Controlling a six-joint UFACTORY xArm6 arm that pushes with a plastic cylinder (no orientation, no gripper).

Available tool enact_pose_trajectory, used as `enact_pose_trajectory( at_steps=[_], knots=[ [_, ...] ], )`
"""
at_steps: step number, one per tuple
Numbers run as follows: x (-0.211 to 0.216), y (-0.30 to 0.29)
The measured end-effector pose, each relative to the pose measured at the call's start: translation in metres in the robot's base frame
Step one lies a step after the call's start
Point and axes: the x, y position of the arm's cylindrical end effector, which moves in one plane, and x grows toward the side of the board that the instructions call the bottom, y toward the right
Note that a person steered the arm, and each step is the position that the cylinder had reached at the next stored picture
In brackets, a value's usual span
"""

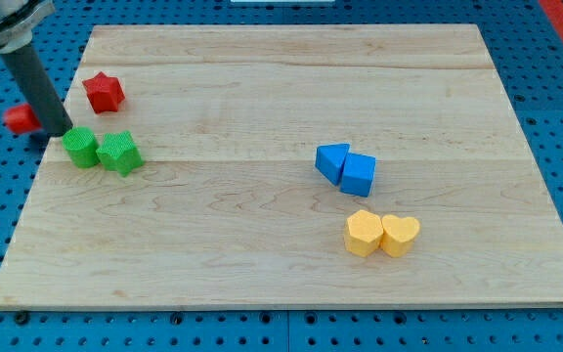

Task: Slide the green circle close to the green star

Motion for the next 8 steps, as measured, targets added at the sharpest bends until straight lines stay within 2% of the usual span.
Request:
enact_pose_trajectory(
  at_steps=[1, 2, 3, 4, 5, 6, 7, 8],
  knots=[
    [0.008, -0.027],
    [0.005, -0.03],
    [-0.03, -0.018],
    [-0.064, 0.03],
    [-0.058, 0.058],
    [-0.023, -0.007],
    [0.039, -0.006],
    [0.051, 0.082]
  ],
)
